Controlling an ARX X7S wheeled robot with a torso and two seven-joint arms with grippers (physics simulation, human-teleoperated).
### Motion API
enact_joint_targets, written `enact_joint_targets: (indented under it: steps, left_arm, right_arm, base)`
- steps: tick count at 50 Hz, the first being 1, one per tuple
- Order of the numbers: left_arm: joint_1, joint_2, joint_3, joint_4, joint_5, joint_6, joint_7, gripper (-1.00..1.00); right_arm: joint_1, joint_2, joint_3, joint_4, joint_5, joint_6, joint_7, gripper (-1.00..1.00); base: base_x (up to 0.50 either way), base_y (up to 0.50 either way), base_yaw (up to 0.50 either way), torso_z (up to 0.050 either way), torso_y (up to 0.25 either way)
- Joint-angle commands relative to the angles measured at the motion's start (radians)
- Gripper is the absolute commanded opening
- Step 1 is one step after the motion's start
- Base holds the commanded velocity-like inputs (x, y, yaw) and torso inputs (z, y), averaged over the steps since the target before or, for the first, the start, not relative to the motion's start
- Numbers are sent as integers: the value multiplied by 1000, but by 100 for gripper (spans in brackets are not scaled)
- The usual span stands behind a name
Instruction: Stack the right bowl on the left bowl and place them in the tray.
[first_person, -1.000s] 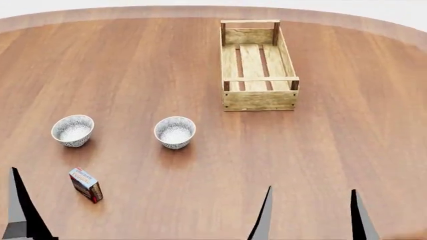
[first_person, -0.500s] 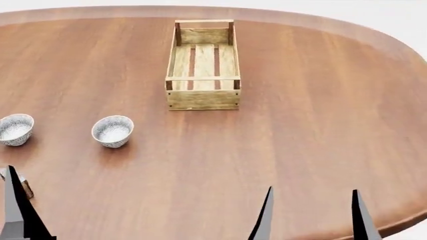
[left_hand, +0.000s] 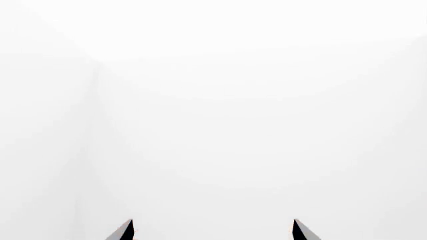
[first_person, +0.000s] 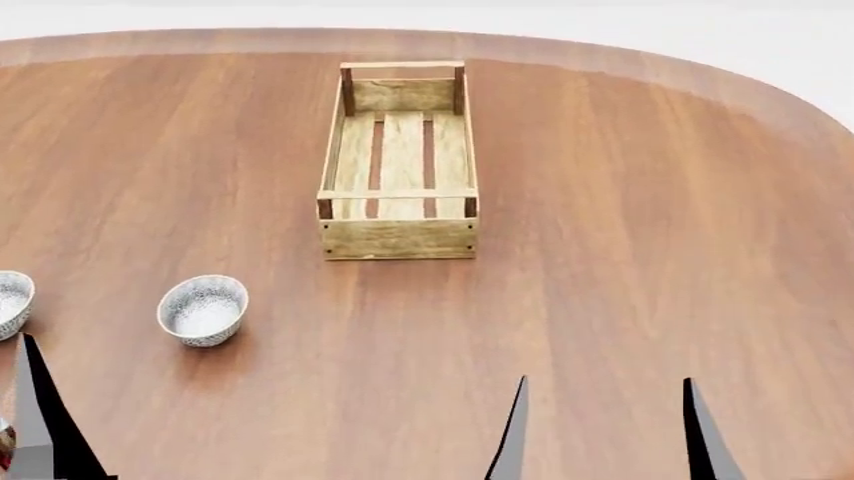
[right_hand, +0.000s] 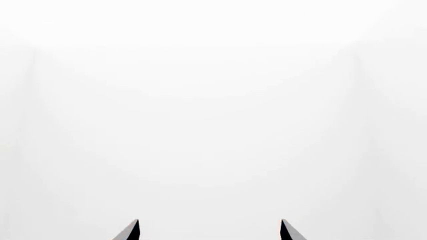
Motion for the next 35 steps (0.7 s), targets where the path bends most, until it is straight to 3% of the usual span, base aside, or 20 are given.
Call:
enact_joint_targets:
  steps: [1, 8, 35]
  left_arm:
    - [6, 9, -20, 4, 11, 20, 14, 100]
    - [2, 6, -16, -9, 10, 29, 11, 100]
    - [6, -9, -8, -17, 2, 34, -8, 100]
  right_arm:
    - [2, -14, 9, 0, -52, 9, -6, 100]
    - [8, -12, 21, 6, -8, 16, 0, 100]
    - [13, 3, 4, 3, 23, 36, 8, 100]
  base:
    - [500, 312, 0, 0, 0]
    - [492, 262, 0, 0, 0]
    - [500, -54, 0, 0, 0]
